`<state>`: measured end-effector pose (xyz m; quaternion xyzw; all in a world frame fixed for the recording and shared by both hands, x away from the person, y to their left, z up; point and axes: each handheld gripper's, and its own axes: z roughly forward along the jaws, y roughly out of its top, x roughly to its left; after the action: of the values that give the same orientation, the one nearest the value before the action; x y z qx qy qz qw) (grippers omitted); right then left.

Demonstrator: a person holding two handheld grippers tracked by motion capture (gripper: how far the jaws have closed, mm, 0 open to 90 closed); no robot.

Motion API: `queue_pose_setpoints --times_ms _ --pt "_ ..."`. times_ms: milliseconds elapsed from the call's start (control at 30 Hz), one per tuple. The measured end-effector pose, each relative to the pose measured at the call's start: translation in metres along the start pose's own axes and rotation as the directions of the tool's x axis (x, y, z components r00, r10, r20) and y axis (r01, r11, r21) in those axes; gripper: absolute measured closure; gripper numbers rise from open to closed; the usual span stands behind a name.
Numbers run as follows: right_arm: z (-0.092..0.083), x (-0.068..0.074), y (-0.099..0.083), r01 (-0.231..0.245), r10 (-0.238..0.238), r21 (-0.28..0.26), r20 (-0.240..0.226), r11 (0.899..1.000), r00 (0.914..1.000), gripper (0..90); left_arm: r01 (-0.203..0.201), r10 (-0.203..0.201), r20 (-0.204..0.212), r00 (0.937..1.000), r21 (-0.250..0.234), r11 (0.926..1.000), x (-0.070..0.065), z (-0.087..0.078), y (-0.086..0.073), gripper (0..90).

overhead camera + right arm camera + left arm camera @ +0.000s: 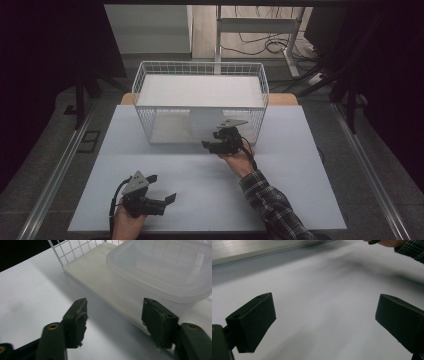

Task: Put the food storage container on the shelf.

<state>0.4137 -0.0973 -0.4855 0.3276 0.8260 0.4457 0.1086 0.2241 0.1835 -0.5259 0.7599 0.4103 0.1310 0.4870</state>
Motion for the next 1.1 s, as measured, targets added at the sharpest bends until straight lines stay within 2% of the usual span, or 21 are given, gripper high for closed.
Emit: queue_pose_setpoints --times_ms 233,567,833,1100 --pt "-0.009 0.007 -0.001 0.035 -0.035 0.017 -0.009 0.999 0.9993 24.5 0.008 -0.008 0.005 1.0000 0.003 1.0000 0.001 0.000 0.000 2.6" --pt "-0.023 0.013 -0.004 0.048 -0.048 0.004 -0.044 0.999 0.9979 12.7 0.008 -0.008 0.007 0.9999 0.004 1.0000 0.001 0.001 -0.001 2.6" --pt "-0.033 0.021 -0.011 0.081 -0.081 0.007 -0.051 0.997 0.9955 7.1 0.001 -0.001 0.005 1.0000 0.006 1.0000 0.000 0.001 -0.001 2.4" --pt "-0.044 0.025 -0.021 0.103 -0.102 0.024 -0.043 0.994 0.9938 4.9 -0.034 0.034 -0.001 0.9994 0.011 0.9994 -0.002 0.003 -0.001 1.6"
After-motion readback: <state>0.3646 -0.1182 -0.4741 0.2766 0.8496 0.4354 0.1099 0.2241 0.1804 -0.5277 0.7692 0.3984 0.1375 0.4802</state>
